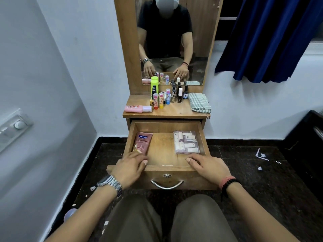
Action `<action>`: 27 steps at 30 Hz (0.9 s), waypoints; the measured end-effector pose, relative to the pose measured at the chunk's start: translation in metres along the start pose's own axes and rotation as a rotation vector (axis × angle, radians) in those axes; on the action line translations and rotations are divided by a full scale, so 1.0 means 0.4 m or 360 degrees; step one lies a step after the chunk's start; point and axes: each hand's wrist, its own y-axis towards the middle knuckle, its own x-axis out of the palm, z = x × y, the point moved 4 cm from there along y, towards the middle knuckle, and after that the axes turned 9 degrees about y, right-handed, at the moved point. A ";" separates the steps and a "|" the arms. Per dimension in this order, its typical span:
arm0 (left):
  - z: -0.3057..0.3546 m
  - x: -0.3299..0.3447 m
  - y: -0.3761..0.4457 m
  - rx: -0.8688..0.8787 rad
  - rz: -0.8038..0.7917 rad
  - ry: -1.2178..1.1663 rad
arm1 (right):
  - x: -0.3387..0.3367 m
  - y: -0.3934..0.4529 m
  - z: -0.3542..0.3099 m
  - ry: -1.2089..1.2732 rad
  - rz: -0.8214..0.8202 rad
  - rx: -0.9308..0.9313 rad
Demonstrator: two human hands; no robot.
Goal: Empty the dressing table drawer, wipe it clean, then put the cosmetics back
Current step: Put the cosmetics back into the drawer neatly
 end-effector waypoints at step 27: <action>0.031 -0.006 -0.026 0.0068 0.0622 0.0414 | -0.045 0.555 -0.477 -0.0239 0.0257 -0.0394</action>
